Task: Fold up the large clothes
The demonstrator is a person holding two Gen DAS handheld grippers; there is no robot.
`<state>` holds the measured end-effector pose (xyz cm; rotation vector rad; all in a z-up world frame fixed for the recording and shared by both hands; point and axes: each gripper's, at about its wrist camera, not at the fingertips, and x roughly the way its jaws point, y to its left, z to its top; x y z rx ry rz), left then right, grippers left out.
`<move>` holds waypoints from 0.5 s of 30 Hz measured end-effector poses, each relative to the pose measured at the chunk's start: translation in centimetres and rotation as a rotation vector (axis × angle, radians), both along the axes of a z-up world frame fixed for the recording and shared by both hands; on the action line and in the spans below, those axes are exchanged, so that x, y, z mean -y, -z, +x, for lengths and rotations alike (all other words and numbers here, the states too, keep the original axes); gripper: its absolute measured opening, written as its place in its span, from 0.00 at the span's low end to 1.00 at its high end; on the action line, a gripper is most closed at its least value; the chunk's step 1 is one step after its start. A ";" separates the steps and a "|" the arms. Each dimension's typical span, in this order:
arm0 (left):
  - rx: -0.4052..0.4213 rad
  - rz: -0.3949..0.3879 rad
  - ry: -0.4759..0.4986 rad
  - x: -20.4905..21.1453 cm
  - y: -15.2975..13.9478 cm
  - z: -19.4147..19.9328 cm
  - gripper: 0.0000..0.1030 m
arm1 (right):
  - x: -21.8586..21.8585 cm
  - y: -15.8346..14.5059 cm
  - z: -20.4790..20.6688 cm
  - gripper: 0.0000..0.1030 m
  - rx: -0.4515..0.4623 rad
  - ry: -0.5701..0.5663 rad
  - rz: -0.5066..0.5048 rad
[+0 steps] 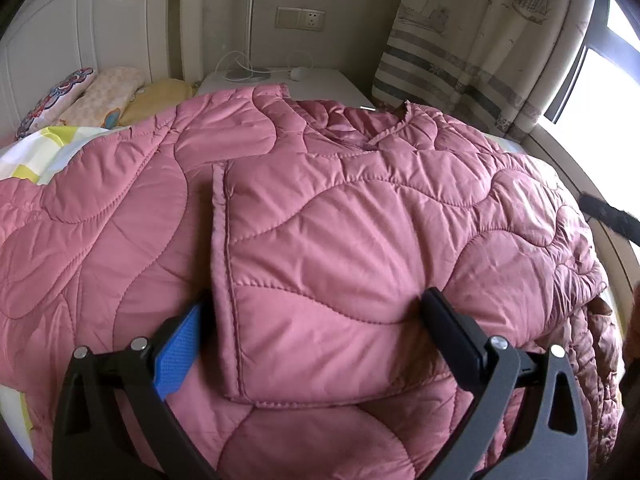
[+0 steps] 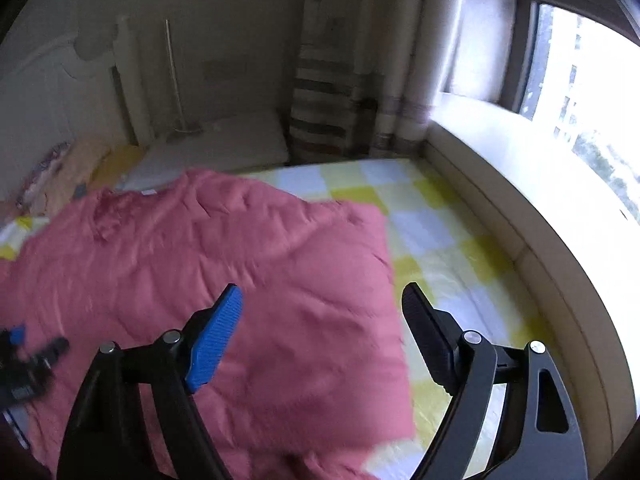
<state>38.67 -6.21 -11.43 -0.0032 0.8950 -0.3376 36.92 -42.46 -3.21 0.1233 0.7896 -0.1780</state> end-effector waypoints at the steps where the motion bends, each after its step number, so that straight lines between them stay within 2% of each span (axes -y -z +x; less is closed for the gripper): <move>1: 0.000 -0.003 0.000 0.0 0.0 -0.1 0.98 | -0.2 0.5 1.5 0.74 -0.014 -0.017 0.001; 3: 0.001 -0.011 0.001 -0.2 0.1 -0.1 0.98 | -0.6 1.8 2.8 0.74 -0.073 -0.026 -0.046; 4: 0.001 -0.018 0.002 -0.3 0.1 -0.1 0.98 | -0.6 3.3 4.1 0.77 -0.161 -0.025 -0.079; 5: 0.001 -0.025 0.002 -0.3 0.0 -0.1 0.98 | -0.4 3.9 4.4 0.79 -0.194 -0.012 -0.068; 7: 0.001 -0.033 0.002 -0.5 0.0 -0.1 0.98 | -0.1 3.0 4.7 0.79 -0.187 0.028 -0.060; 10: 0.001 -0.028 0.003 -0.4 0.1 -0.1 0.98 | -0.5 0.9 4.7 0.79 -0.077 0.034 -0.057; 12: 0.002 -0.026 0.004 -0.3 0.0 -0.1 0.98 | -0.6 0.9 5.6 0.83 -0.048 0.020 -0.038; 13: 0.002 -0.028 0.005 -0.4 0.0 -0.1 0.98 | -0.7 1.8 6.6 0.89 -0.067 0.004 -0.044; 15: 0.001 -0.039 0.005 -0.4 0.0 -0.1 0.98 | -0.4 5.0 8.4 0.92 -0.184 -0.026 -0.035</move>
